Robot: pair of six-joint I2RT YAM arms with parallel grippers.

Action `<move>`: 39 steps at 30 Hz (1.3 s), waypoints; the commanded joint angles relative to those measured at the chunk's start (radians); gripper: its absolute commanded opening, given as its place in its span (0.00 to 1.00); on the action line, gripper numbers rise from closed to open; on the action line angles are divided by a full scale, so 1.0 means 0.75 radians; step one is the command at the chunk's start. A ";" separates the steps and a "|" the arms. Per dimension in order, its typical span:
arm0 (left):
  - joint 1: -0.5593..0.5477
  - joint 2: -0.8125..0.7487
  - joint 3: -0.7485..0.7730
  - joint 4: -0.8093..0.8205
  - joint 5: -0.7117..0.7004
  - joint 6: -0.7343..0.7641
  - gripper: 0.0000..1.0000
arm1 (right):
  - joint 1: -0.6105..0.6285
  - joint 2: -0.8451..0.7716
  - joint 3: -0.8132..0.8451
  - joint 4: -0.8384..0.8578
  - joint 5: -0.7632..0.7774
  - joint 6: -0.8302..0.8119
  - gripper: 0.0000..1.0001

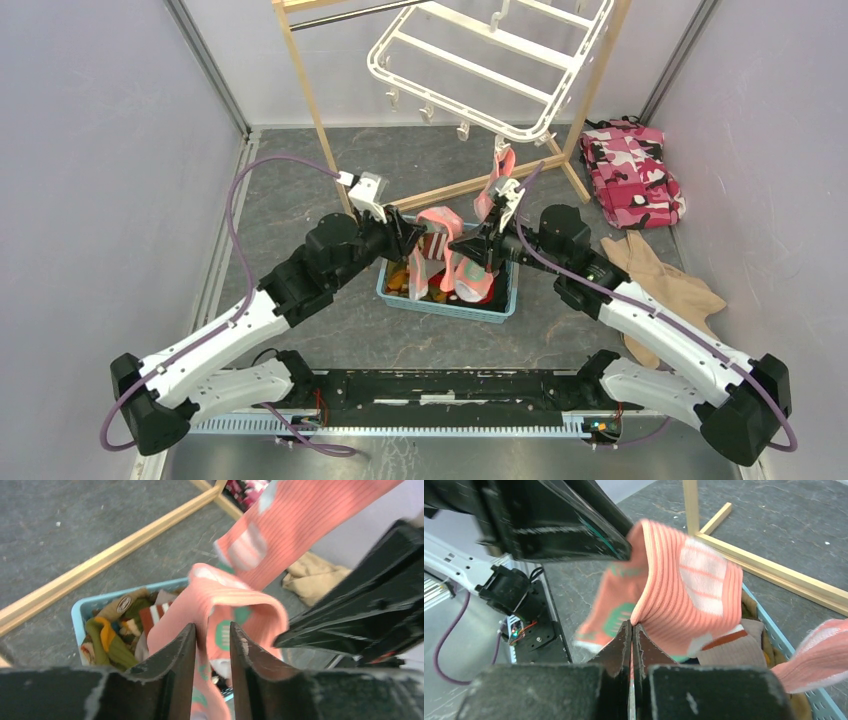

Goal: Clip the socks to the hanger
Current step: Pick up the sock from the bin.

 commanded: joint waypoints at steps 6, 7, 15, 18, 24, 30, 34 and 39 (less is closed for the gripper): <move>0.169 0.036 -0.253 0.230 0.270 0.190 0.66 | -0.081 -0.008 -0.075 0.252 -0.259 0.310 0.00; 0.171 0.019 -0.263 0.229 0.290 0.199 0.70 | -0.090 -0.004 -0.078 0.262 -0.260 0.332 0.00; 0.172 -0.325 -0.370 0.152 0.385 0.195 0.99 | -0.135 0.018 -0.090 0.272 -0.246 0.418 0.00; 0.172 -0.443 -0.421 0.189 0.459 0.107 1.00 | -0.140 0.023 -0.101 0.278 -0.241 0.432 0.00; 0.172 -0.449 -0.473 0.313 0.682 -0.108 1.00 | -0.147 0.029 -0.108 0.278 -0.233 0.443 0.00; 0.172 -0.242 -0.415 0.327 0.866 -0.177 0.91 | -0.146 0.033 -0.112 0.279 -0.224 0.448 0.00; 0.167 -0.139 -0.380 0.327 0.905 -0.184 0.81 | -0.146 0.030 -0.107 0.280 -0.221 0.445 0.00; 0.150 -0.039 -0.341 0.322 0.930 -0.173 0.66 | -0.147 0.030 -0.108 0.280 -0.218 0.439 0.00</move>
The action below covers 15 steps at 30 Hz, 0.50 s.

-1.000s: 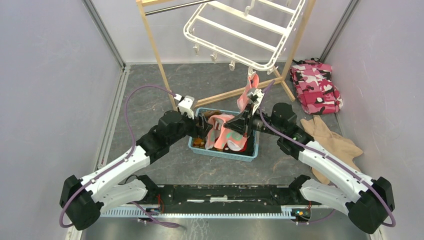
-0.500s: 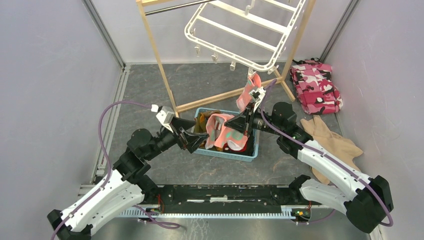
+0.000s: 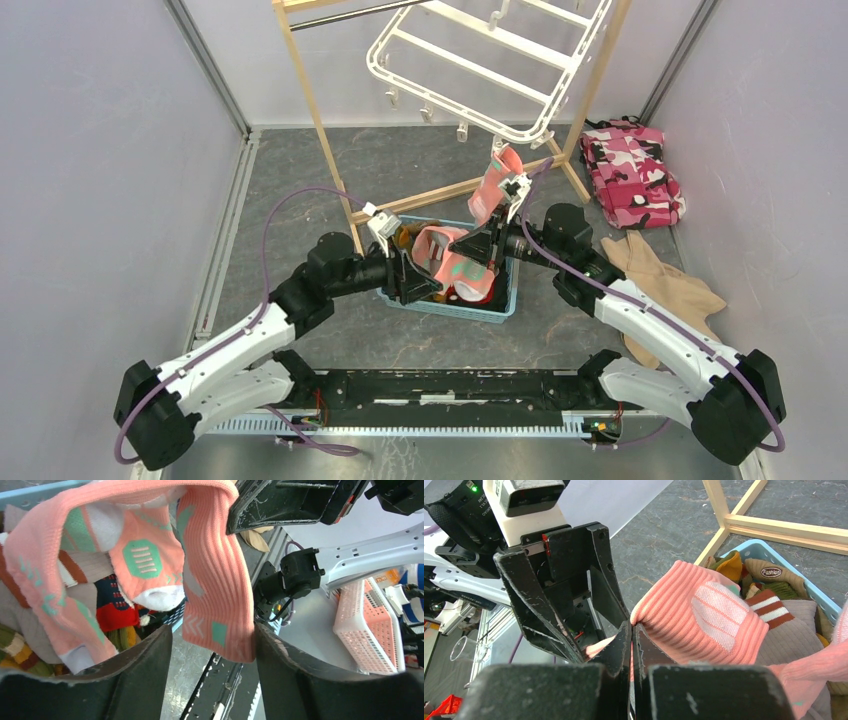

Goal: Clip the socks to the hanger
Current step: Pick up the sock from the bin.

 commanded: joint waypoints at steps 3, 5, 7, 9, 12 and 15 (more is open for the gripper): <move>-0.021 0.085 0.115 0.047 0.103 -0.025 0.46 | -0.003 -0.003 0.001 0.071 0.003 0.015 0.00; -0.020 0.102 0.122 0.057 0.115 -0.026 0.29 | -0.004 -0.007 0.003 0.068 0.001 0.003 0.00; -0.021 0.103 0.126 0.062 0.110 -0.035 0.06 | -0.004 -0.013 0.005 0.066 -0.005 -0.018 0.00; -0.019 0.082 0.121 0.056 0.061 -0.053 0.02 | -0.003 -0.026 0.006 0.062 -0.018 -0.038 0.01; -0.017 0.017 0.092 0.061 -0.052 -0.121 0.02 | -0.006 -0.056 0.026 0.052 -0.075 -0.132 0.12; -0.010 -0.063 0.043 0.074 -0.168 -0.222 0.02 | -0.004 -0.103 0.056 0.002 -0.170 -0.334 0.25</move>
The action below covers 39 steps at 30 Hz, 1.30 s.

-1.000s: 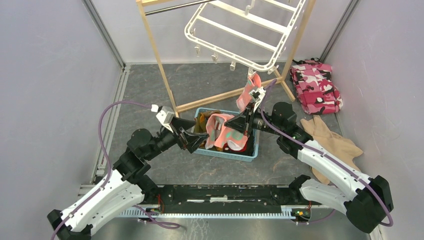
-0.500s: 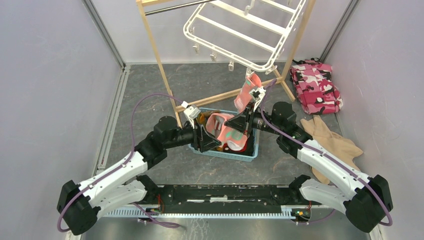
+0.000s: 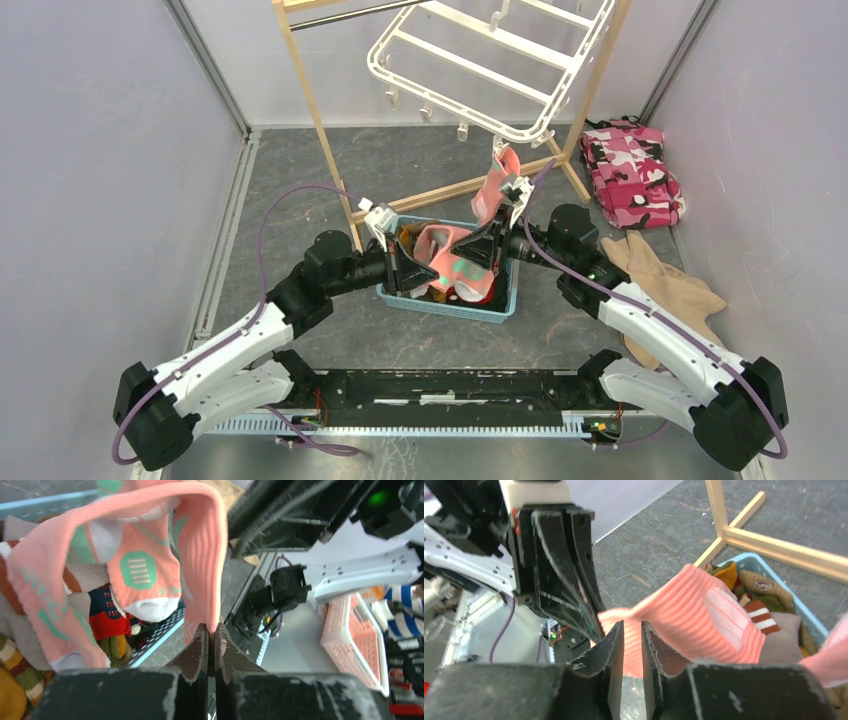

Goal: Clip the socks to the hanger
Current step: Pick up the sock from the bin.

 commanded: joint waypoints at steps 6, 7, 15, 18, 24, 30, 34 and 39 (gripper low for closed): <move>0.021 -0.194 -0.046 0.085 -0.237 -0.315 0.02 | -0.001 -0.192 0.093 -0.216 -0.222 -0.781 0.54; 0.026 -0.190 -0.042 0.093 -0.241 -0.342 0.02 | 0.002 -0.206 0.098 -0.249 -0.235 -0.865 0.57; 0.098 -0.015 0.053 0.245 -0.148 -0.675 0.02 | 0.101 -0.306 0.093 -0.490 -0.302 -1.550 0.79; 0.111 0.037 0.056 0.356 -0.109 -0.801 0.02 | 0.150 -0.329 0.078 -0.495 -0.301 -1.733 0.86; 0.120 0.076 0.045 0.438 -0.068 -0.900 0.02 | 0.191 -0.274 0.105 -0.414 -0.134 -1.723 0.86; 0.120 0.107 0.019 0.564 0.001 -0.973 0.02 | 0.227 -0.225 0.085 -0.306 0.043 -1.672 0.83; 0.120 0.124 0.016 0.578 0.040 -0.982 0.02 | 0.237 -0.200 0.085 -0.246 0.105 -1.661 0.77; 0.121 0.134 0.008 0.611 0.056 -0.999 0.02 | 0.247 -0.187 0.087 -0.231 0.144 -1.674 0.66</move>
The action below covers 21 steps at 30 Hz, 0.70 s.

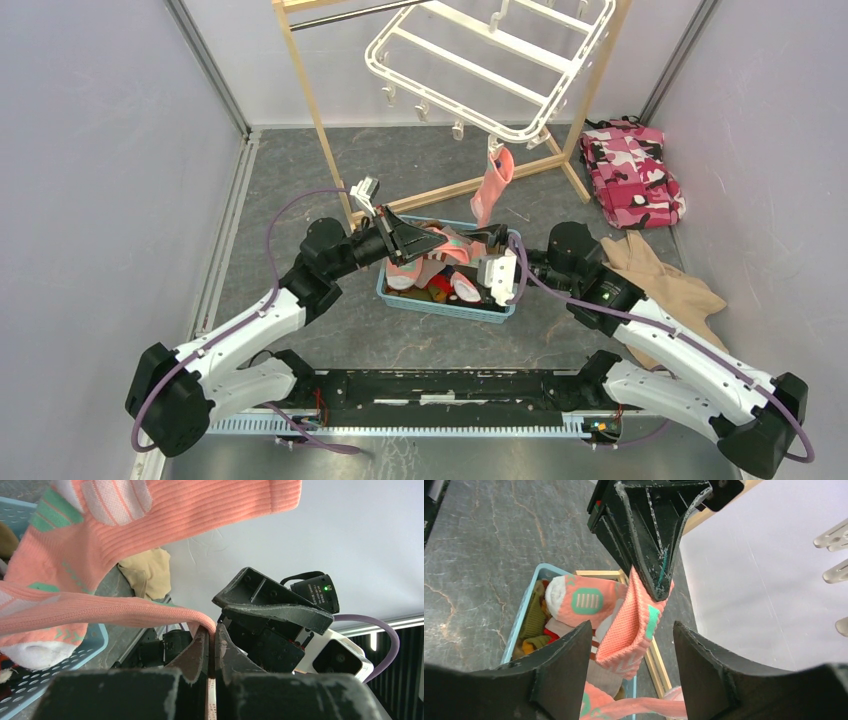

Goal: Clip the socks to the hanger
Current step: Pick up the sock from the bin.

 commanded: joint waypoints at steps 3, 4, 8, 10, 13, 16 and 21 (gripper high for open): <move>0.007 0.002 0.005 0.133 0.057 -0.078 0.02 | 0.016 0.014 0.030 0.083 0.068 -0.019 0.55; 0.007 0.002 0.005 0.138 0.059 -0.082 0.02 | 0.017 0.016 0.031 0.083 0.067 -0.018 0.51; 0.007 0.001 0.000 0.145 0.059 -0.090 0.02 | 0.018 0.025 0.039 0.085 0.073 -0.019 0.34; 0.009 0.002 -0.003 0.146 0.057 -0.093 0.02 | 0.018 0.025 0.044 0.087 0.085 -0.013 0.26; 0.016 -0.001 -0.008 0.140 0.053 -0.091 0.08 | 0.017 0.023 0.047 0.089 0.101 -0.011 0.12; 0.037 -0.016 -0.010 0.133 0.058 -0.040 0.20 | 0.014 0.020 0.066 0.067 0.112 0.012 0.04; 0.072 -0.135 -0.018 0.151 0.058 0.218 0.64 | -0.047 0.023 0.139 -0.049 0.003 0.090 0.00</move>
